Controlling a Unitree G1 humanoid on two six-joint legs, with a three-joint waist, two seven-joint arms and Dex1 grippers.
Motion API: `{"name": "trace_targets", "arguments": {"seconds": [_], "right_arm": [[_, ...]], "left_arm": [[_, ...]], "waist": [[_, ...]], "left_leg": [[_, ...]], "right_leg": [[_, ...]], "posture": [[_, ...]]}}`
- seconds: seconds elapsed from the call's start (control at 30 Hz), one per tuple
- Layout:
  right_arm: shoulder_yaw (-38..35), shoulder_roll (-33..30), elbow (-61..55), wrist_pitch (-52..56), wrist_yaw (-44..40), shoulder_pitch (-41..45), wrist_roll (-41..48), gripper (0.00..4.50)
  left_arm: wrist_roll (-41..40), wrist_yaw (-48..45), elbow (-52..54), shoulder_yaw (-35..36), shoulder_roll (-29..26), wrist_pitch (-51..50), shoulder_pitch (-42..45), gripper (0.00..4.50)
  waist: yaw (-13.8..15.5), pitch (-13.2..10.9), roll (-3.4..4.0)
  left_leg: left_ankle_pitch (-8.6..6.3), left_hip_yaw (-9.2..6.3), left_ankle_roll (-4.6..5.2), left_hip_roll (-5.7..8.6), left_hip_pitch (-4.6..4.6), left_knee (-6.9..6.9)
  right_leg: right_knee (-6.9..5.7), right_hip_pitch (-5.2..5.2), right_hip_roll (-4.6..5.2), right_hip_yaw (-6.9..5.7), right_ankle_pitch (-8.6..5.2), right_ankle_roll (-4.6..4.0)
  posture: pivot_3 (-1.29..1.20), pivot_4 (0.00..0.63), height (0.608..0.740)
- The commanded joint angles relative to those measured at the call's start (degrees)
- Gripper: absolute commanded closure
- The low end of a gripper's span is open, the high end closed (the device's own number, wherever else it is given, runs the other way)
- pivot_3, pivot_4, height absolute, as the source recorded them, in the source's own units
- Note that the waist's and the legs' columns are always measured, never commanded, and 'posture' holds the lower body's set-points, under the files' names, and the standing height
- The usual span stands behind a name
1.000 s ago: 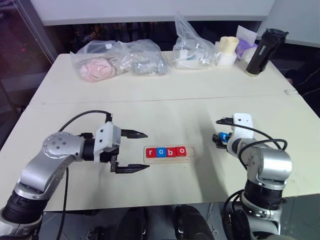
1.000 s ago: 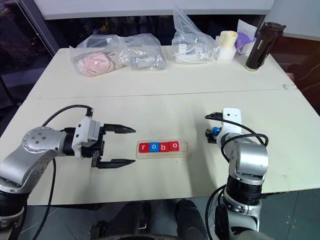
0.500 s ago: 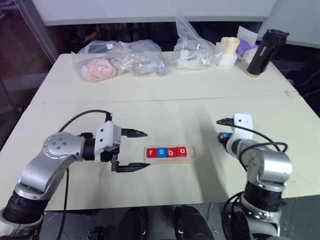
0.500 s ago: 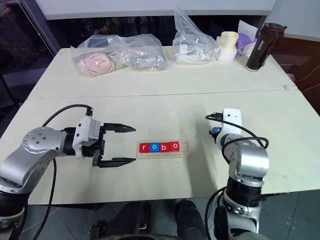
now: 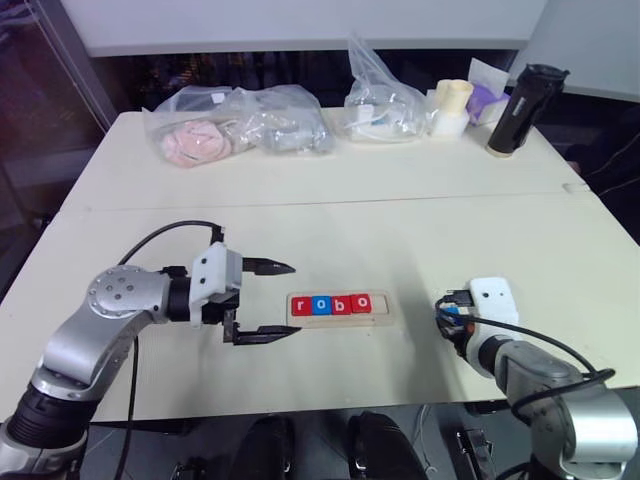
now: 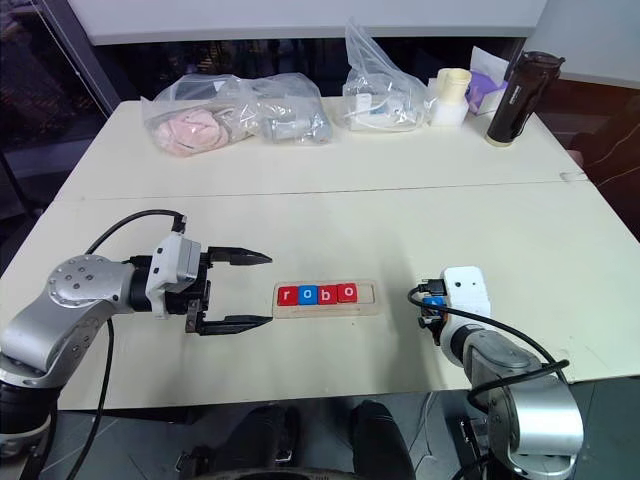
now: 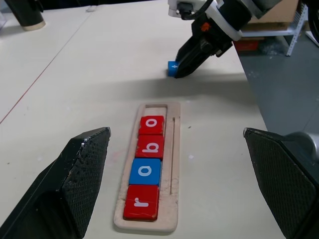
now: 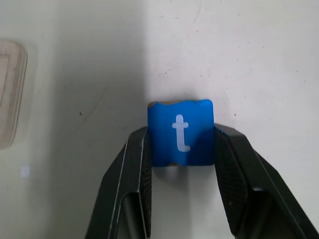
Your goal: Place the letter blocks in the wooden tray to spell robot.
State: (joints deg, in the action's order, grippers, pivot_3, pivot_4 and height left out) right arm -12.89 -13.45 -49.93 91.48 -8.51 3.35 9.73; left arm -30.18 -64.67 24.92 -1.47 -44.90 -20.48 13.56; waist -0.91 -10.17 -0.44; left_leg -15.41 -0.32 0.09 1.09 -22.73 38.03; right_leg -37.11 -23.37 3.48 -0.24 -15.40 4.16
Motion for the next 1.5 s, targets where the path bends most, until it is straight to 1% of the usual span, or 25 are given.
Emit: {"name": "trace_targets", "arguments": {"seconds": [0.03,0.2,0.37,0.43,0.5,0.57,0.6,0.63,0.7,0.73,0.77,0.87,0.93,1.07,1.17,1.3,1.5], "right_arm": [[0.16,1.70,1.78,1.02,1.95,2.28,0.47,3.35],[-0.29,1.59,4.42,1.02,3.22,5.40,0.74,3.35],[0.08,0.23,5.15,1.02,2.77,5.61,2.17,3.35],[0.18,-0.86,5.03,1.02,2.24,5.80,2.93,2.32],[0.43,-3.69,4.89,1.02,1.12,6.10,3.87,1.43],[0.94,-6.59,4.54,1.02,-0.25,6.22,5.07,0.35],[0.30,-9.42,4.07,1.02,-3.22,6.32,7.45,0.08],[-0.23,-11.48,3.76,1.02,-5.37,6.39,9.29,0.08],[0.36,-25.07,3.65,-1.87,-17.28,7.87,15.27,0.08],[1.25,-31.63,4.37,-6.71,-23.70,7.27,17.06,0.08],[1.13,-36.00,5.57,-11.75,-29.50,6.36,18.76,0.08],[1.63,-45.63,13.29,-37.97,-45.94,-1.01,14.98,0.08],[3.58,-49.54,20.05,-50.27,-51.40,-3.82,10.98,0.08],[9.03,-51.20,35.15,-69.34,-57.21,-1.58,4.42,0.08],[12.70,-50.12,45.45,-77.90,-58.88,3.28,0.45,0.08],[15.05,-48.69,52.39,-80.25,-62.46,9.28,0.36,0.08],[17.59,-46.78,57.03,-81.16,-65.65,13.38,-0.38,0.08]], "left_arm": [[0.50,-0.32,0.18,-0.08,0.20,1.27,0.54,0.00],[0.70,-0.47,0.48,0.06,0.32,1.11,0.42,0.00],[0.43,-0.75,0.94,0.41,-0.08,0.70,-0.03,0.00],[0.50,-1.05,0.98,0.40,-0.31,0.72,-0.17,0.00],[0.59,-1.26,1.02,0.32,-0.46,0.65,-0.21,0.00],[0.62,-1.47,1.05,0.30,-0.52,0.62,-0.34,0.00],[0.60,-1.59,1.03,0.34,-0.55,0.63,-0.33,0.00],[0.59,-1.67,1.02,0.37,-0.57,0.64,-0.31,0.00],[0.65,-1.95,0.55,0.44,-0.56,0.83,0.08,0.00],[0.61,-2.12,0.38,0.41,-0.56,0.83,0.21,0.00],[0.69,-2.30,0.25,0.31,-0.55,0.97,0.30,0.00],[1.08,-2.28,-0.12,-0.29,-0.09,1.17,0.89,0.00],[1.06,-2.17,-0.08,-0.50,0.20,1.02,1.22,0.00],[1.23,-2.11,-0.36,-0.83,0.36,0.93,1.82,0.00],[1.01,-1.86,-0.01,-0.77,0.29,0.62,1.88,0.00],[0.78,-1.53,0.67,-0.50,-0.09,0.25,1.50,0.00],[0.44,-0.92,1.73,0.10,-0.52,-0.36,0.86,0.00]], "waist": [[-0.11,0.00,-0.01],[0.00,0.00,-0.01],[0.06,0.00,-0.01],[0.05,0.00,-0.01],[0.09,-0.01,0.01],[0.11,-0.01,0.02],[0.13,-0.02,0.02],[0.14,-0.04,0.05],[0.17,-0.16,0.23],[0.20,-0.24,0.34],[0.30,-0.27,0.36],[0.45,-0.28,-0.04],[0.41,-0.29,-0.03],[0.11,-0.33,-0.07],[0.18,-0.37,-0.07],[0.34,-0.39,-0.04],[0.38,-0.40,0.00]], "left_leg": [[0.00,0.00,0.00,0.00,0.00,0.00],[0.00,0.00,0.00,0.00,-0.01,0.00],[0.00,0.00,0.00,0.00,-0.04,0.00],[0.00,0.00,0.00,0.00,-0.03,0.00],[0.00,0.00,0.00,0.00,-0.05,0.00],[0.00,0.00,0.00,0.00,-0.13,-0.01],[0.00,0.00,0.00,0.00,-0.18,0.00],[0.00,-0.01,0.00,0.00,-0.24,-0.01],[0.00,0.01,0.00,0.01,-0.43,0.03],[0.00,0.01,0.02,0.06,-0.50,0.04],[0.00,0.05,0.07,0.08,-0.58,0.08],[-0.03,-0.07,0.14,0.00,-0.54,0.00],[-0.03,-0.13,0.15,0.00,-0.53,-0.07],[-0.07,0.08,0.22,0.06,-0.55,0.03],[-0.07,0.10,0.23,0.05,-0.46,0.12],[-0.07,0.06,0.23,0.03,-0.46,0.12],[-0.08,0.05,0.24,0.03,-0.49,0.08]], "right_leg": [[0.00,0.00,0.00,0.01,0.00,0.00],[0.01,-0.01,0.03,0.02,0.00,-0.01],[0.03,-0.02,0.06,0.02,0.00,-0.01],[0.03,-0.02,0.06,0.02,0.00,-0.02],[0.05,-0.03,0.07,0.02,-0.01,-0.03],[0.07,-0.09,0.08,0.02,-0.01,-0.03],[0.08,-0.14,0.09,0.02,-0.01,-0.03],[0.09,-0.18,0.09,0.02,-0.01,-0.03],[0.10,-0.33,0.09,0.01,0.00,-0.02],[0.15,-0.36,0.13,0.00,0.00,-0.02],[0.17,-0.41,0.16,0.01,0.00,-0.01],[0.35,-0.30,0.04,-0.14,0.07,0.17],[0.46,-0.21,-0.01,-0.21,0.04,0.27],[0.58,-0.16,0.08,-0.08,0.13,0.40],[0.65,-0.05,0.08,-0.06,0.18,0.34],[0.64,-0.07,0.08,-0.05,0.21,0.33],[0.66,-0.09,0.15,-0.04,0.24,0.36]], "posture": [[0.00,0.150,0.740],[0.00,0.150,0.740],[0.00,0.150,0.740],[0.00,0.150,0.740],[0.00,0.150,0.740],[0.00,0.150,0.740],[0.00,0.150,0.740],[0.00,0.150,0.740],[0.00,0.150,0.740],[0.00,0.150,0.740],[0.00,0.150,0.740],[0.00,0.150,0.740],[0.00,0.150,0.740],[0.00,0.150,0.740],[0.00,0.150,0.740],[0.00,0.150,0.740],[0.00,0.150,0.740]]}}
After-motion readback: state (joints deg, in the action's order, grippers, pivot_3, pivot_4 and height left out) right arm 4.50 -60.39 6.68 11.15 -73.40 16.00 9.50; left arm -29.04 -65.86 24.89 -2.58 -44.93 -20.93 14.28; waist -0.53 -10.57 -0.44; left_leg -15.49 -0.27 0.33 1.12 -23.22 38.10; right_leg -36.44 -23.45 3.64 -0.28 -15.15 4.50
